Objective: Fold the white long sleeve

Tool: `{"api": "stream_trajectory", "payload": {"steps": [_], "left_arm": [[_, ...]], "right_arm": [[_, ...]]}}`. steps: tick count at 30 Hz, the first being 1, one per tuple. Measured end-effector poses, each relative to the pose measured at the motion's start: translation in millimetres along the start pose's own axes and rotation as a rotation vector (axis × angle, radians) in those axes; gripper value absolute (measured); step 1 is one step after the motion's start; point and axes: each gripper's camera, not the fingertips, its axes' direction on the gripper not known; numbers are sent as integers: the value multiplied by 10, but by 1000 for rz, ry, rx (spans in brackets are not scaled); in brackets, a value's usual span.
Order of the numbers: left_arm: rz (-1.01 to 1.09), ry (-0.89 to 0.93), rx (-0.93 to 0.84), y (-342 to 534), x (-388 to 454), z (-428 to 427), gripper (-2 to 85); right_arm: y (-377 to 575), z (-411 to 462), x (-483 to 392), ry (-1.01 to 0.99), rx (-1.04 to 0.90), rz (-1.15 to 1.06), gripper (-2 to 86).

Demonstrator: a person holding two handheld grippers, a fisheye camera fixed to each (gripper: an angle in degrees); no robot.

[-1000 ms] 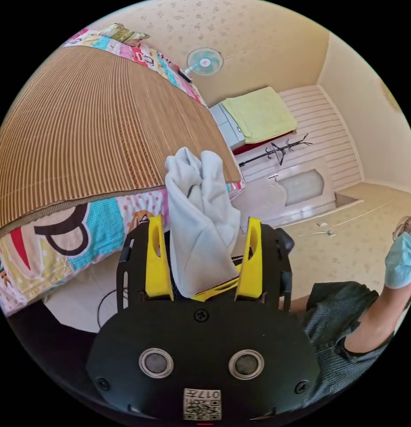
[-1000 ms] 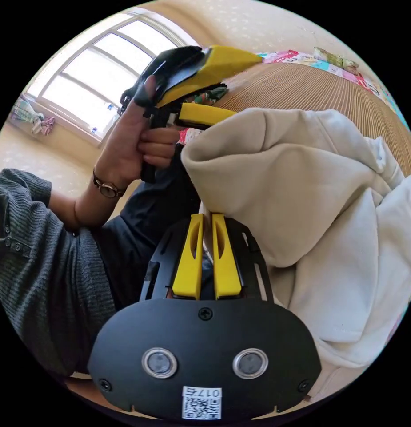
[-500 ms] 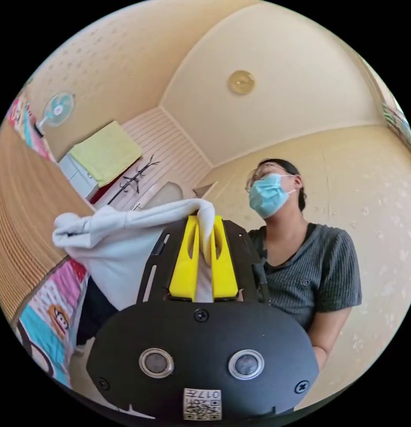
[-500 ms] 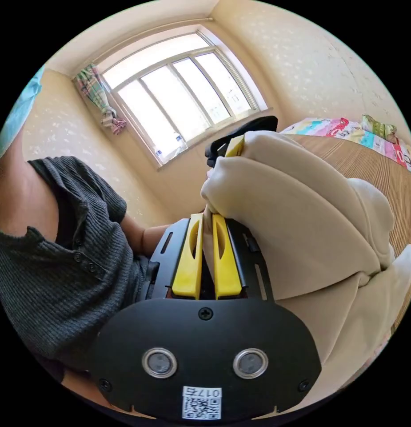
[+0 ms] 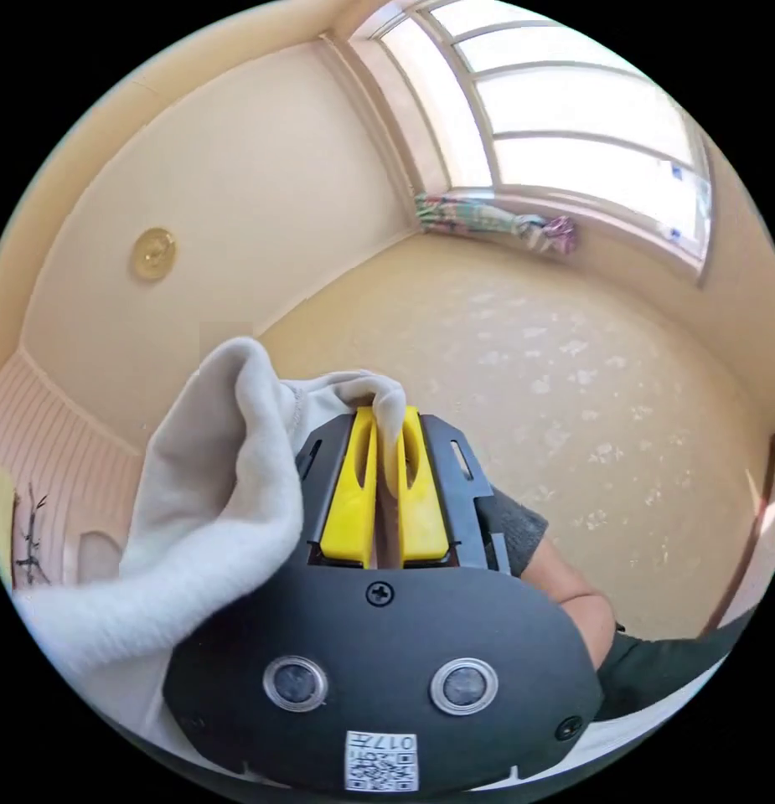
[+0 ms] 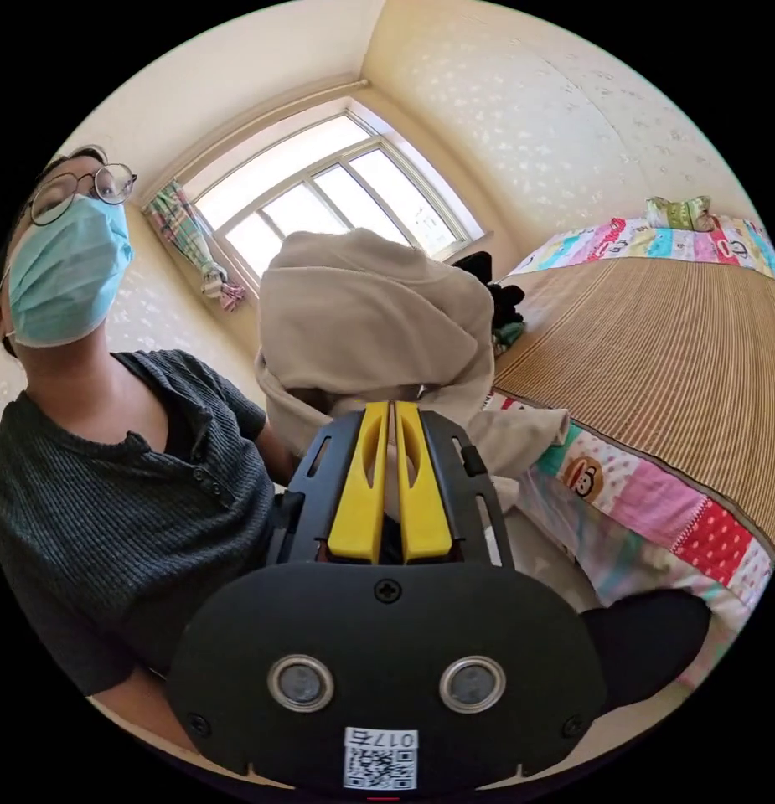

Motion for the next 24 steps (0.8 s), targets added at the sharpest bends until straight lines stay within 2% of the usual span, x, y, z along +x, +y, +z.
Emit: {"api": "stream_trajectory", "payload": {"steps": [2,6,10,14,19,24], "left_arm": [[21,100,114,277,47,-10,37],[-43,100,147,711,90,32,38],[-83,129,230,1258,155,-12,38],[-126,147,288,1708,159,-45,38],[-164,174,300,2081,157,10,38],[-187,183,304,2386,189,12,38]], "right_arm": [[71,-1,224,24,8,82,82],[197,-59,689,-119,105,150,144],[240,-60,1017,-162,146,174,172],[225,104,1238,-322,106,140,176],[232,366,1385,-644,95,77,168],[195,627,1238,-606,-26,73,122]]}}
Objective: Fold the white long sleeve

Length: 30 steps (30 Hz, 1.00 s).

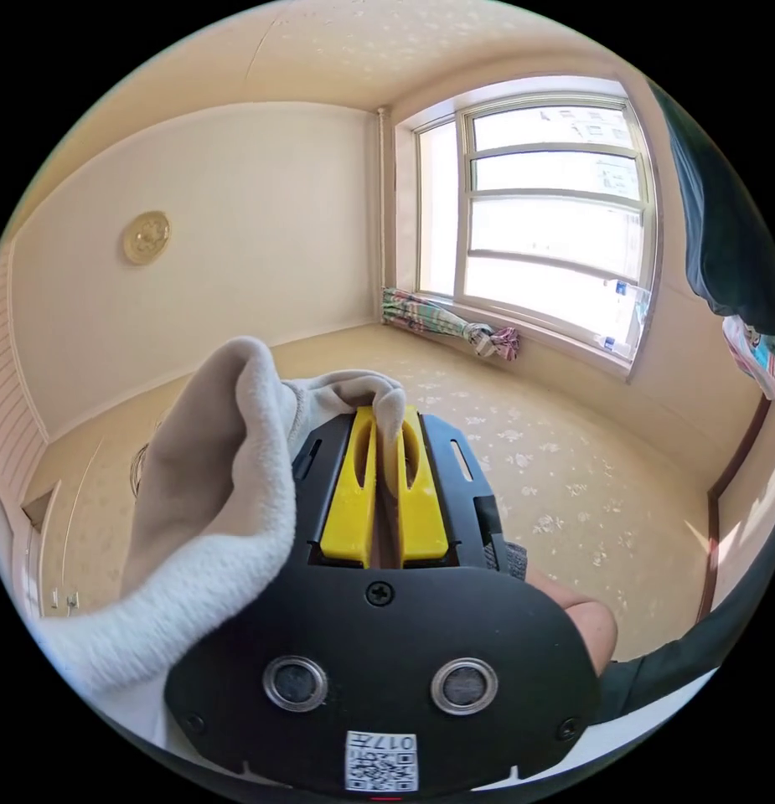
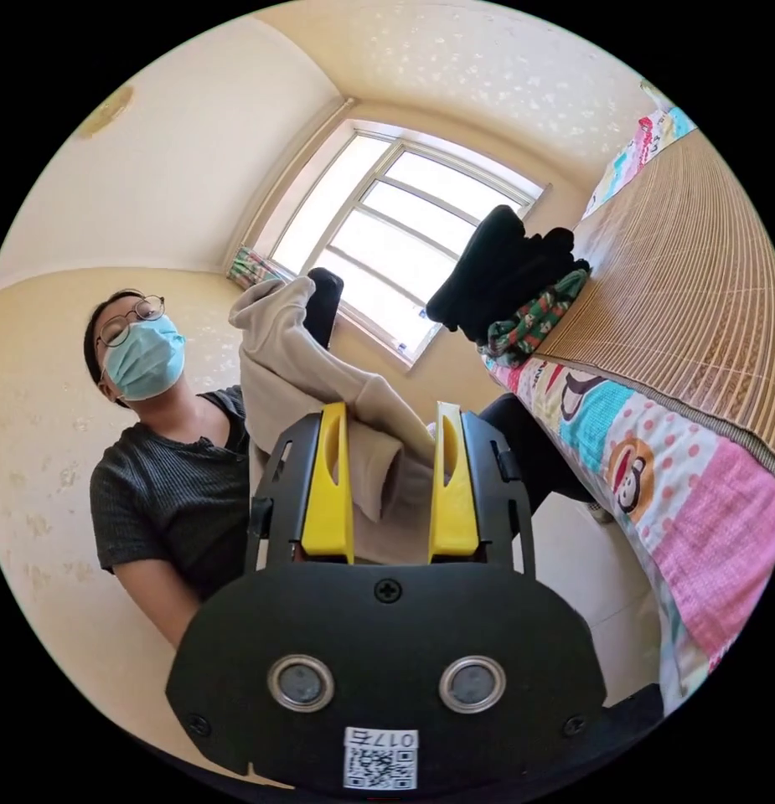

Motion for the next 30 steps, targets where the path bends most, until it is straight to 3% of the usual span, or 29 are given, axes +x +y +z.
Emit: {"api": "stream_trajectory", "payload": {"steps": [3,6,12,18,21,25,27,30], "left_arm": [[-10,-22,-11,126,62,-66,39],[-39,-133,-51,132,225,-149,38],[-82,-559,-201,-190,849,-174,38],[-98,-1016,-279,-426,1300,88,37],[-103,-1102,-388,-456,1213,460,38],[-69,-1183,-567,-467,1001,1103,39],[-92,-1287,-588,-453,924,1252,40],[-160,-1580,-536,-384,860,1298,40]], "right_arm": [[10,70,-128,-9,12,-25,65],[-46,-21,-484,241,73,15,43],[-237,-221,-1975,797,372,-69,32],[-199,228,-3442,1140,654,-324,29],[-143,655,-3909,1226,745,-464,28],[-88,993,-4235,1148,893,-533,27],[-101,1056,-4292,1110,945,-497,28],[-179,1169,-4330,1127,976,-415,29]]}}
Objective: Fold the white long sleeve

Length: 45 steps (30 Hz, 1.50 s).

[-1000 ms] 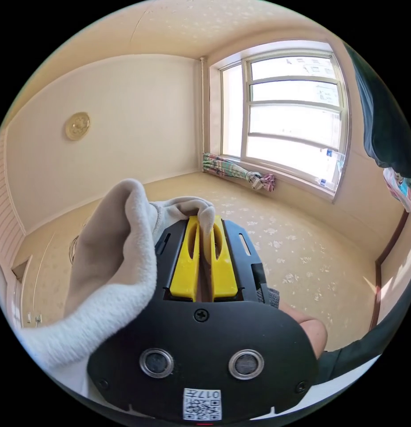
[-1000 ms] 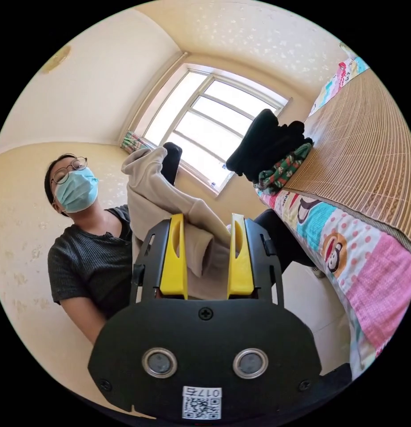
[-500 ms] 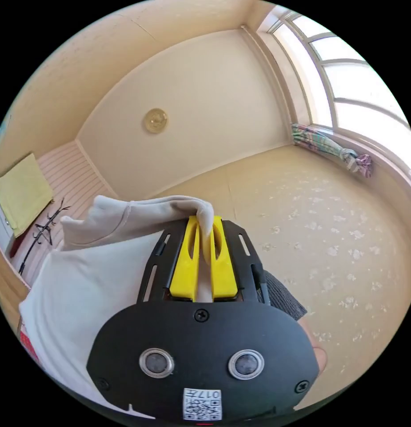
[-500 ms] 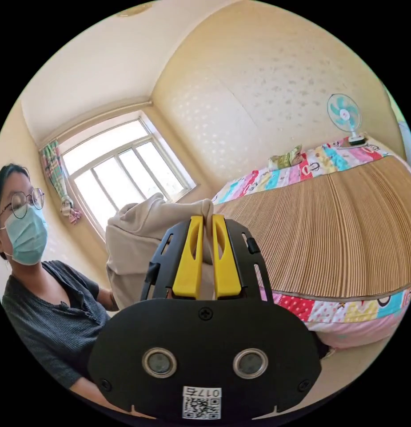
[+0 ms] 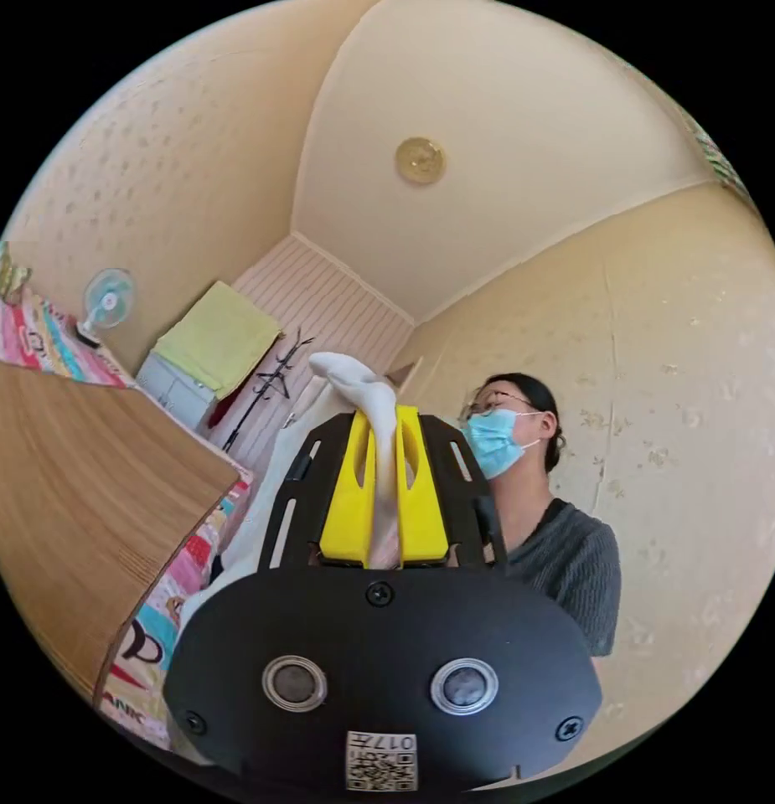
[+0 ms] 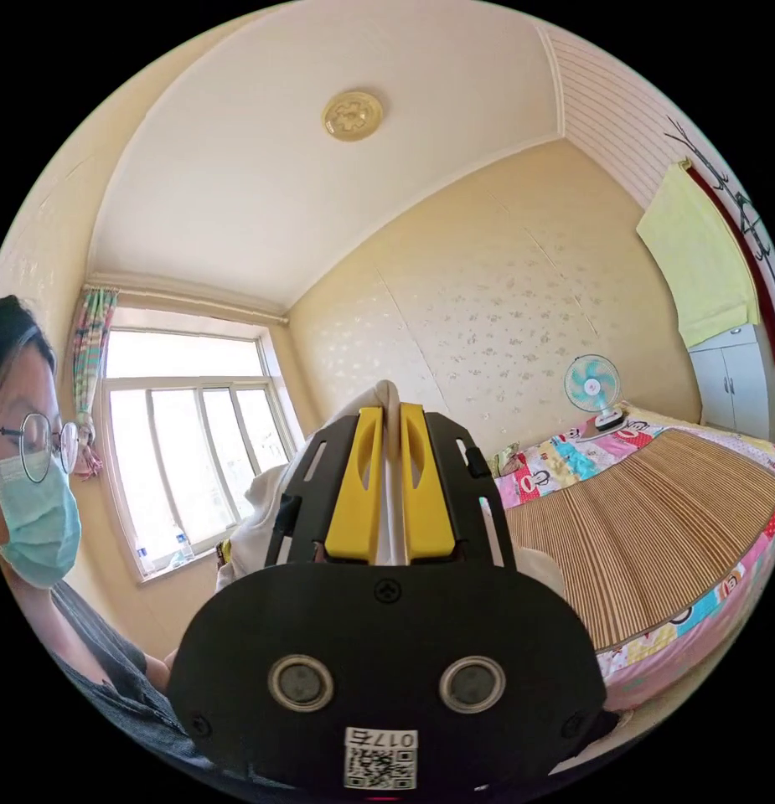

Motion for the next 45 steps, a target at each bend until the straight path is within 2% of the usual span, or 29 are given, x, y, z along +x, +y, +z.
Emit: {"api": "stream_trajectory", "payload": {"steps": [2,6,9,11,13,16,18,21,24,26,27,28,29,33,36,38,40,43,44,45], "left_arm": [[-117,-218,31,100,49,98,40],[-45,-321,119,173,494,488,41],[165,-550,288,336,1372,1023,42],[349,-804,472,671,2038,1640,43],[490,-960,601,897,2358,2110,43],[662,-1051,698,882,2518,2611,42],[696,-1077,693,604,2507,2751,42],[742,-1170,653,-230,2216,2933,42],[743,-1326,460,-1623,1452,3199,47],[488,-1438,198,-2891,430,3324,62],[406,-1446,144,-3128,167,3329,67],[240,-1442,42,-3465,-322,3335,69],[115,-1421,-39,-3623,-742,3360,70],[-9,-1307,-215,-3378,-1651,3532,70],[-122,-1230,-475,-2712,-2581,3776,65],[-271,-1165,-722,-1994,-3372,3971,64],[-344,-1149,-810,-1455,-3737,4035,64],[-405,-1176,-837,-788,-4018,4031,61],[-398,-1179,-776,-657,-3986,3983,52],[-381,-1181,-724,-634,-3903,3944,48]], "right_arm": [[12,1,-107,19,-4,4,29],[214,-298,-513,83,185,-39,29],[401,-596,-798,113,372,-60,29],[547,-718,-950,102,498,-81,28],[678,-761,-1154,160,627,-176,26],[655,-638,-1296,290,678,-298,26],[539,-486,-1262,306,656,-364,27],[66,20,-992,246,508,-453,31],[-652,969,-551,259,274,-485,36],[-1041,1786,-181,316,78,-499,43],[-1219,2374,146,352,-112,-464,49],[-1325,2900,544,375,-360,-321,46],[-1325,3101,733,377,-455,-254,45],[-636,3812,1601,279,-843,-116,22],[236,4040,2126,389,-1035,-110,12],[806,4121,2444,389,-1167,-86,9],[1527,4158,2821,355,-1338,-34,7],[2195,4079,3147,343,-1442,-18,6],[2259,4033,3184,323,-1410,-30,5],[2257,3856,3211,290,-1269,-61,5]]}}
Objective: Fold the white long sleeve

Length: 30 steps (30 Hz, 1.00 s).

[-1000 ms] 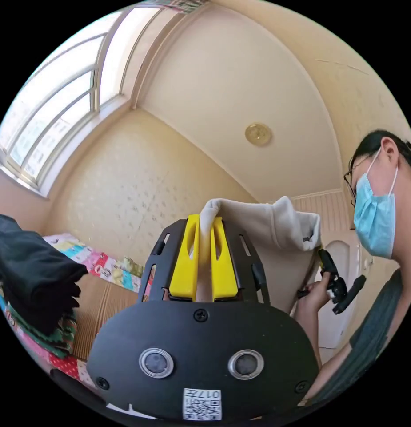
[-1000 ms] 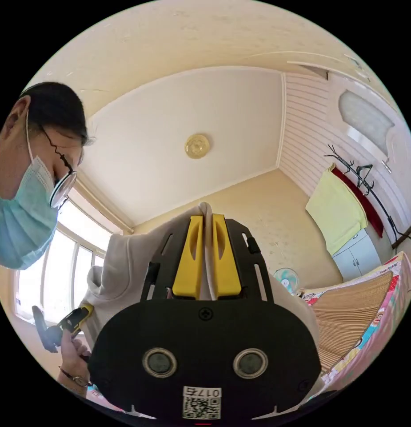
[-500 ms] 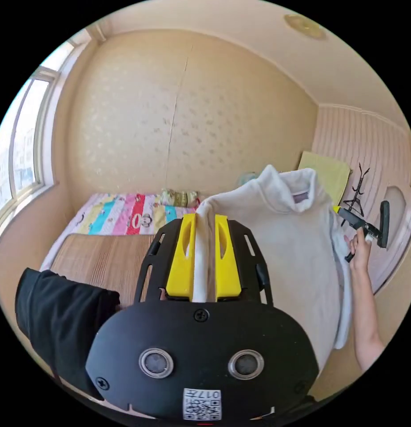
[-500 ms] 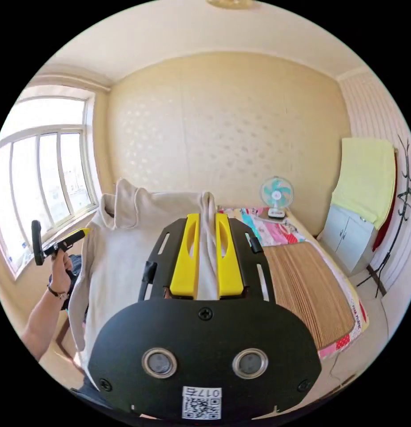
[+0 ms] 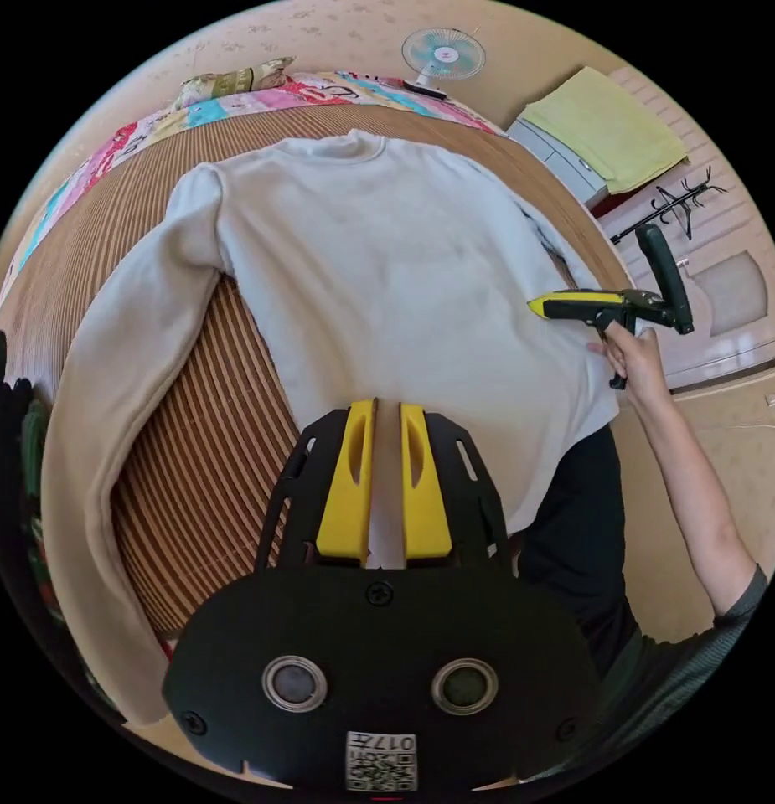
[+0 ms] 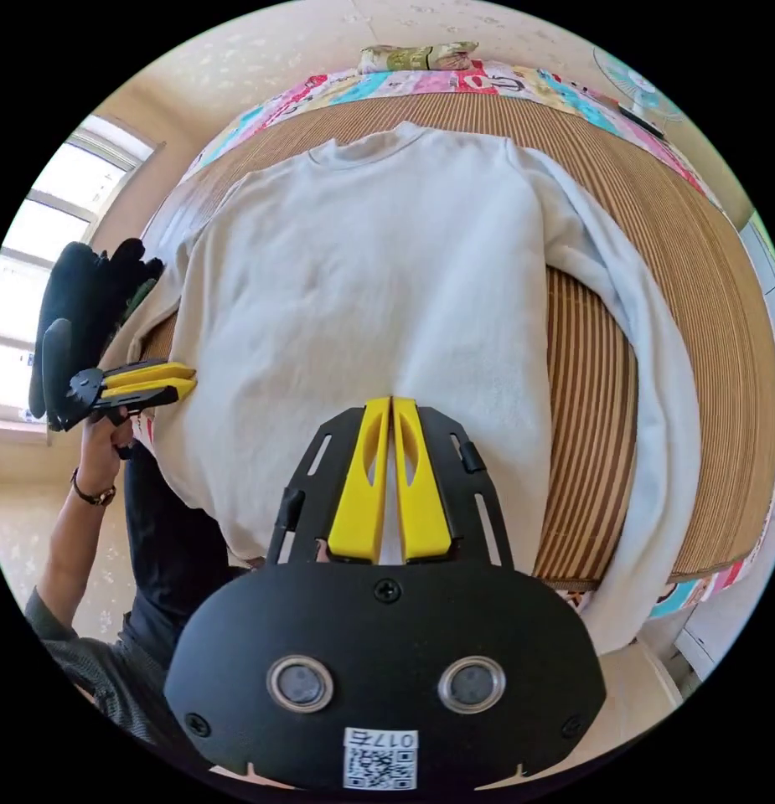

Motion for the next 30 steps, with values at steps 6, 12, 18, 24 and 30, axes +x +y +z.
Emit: {"api": "stream_trajectory", "payload": {"steps": [6,12,18,24,30], "left_arm": [[-109,-107,399,998,160,-890,9],[-331,-260,659,1947,-16,-1872,95],[-427,-511,644,2164,-142,-1888,136],[-572,-419,610,2423,-337,-1053,132],[-508,-575,845,2778,-137,-711,184]], "right_arm": [[288,-65,351,-43,218,-51,5],[302,-140,864,-187,262,-27,5],[300,-227,1267,-274,274,-6,4],[309,-327,1509,-276,285,-13,4],[312,-406,1788,-323,285,-2,4]]}}
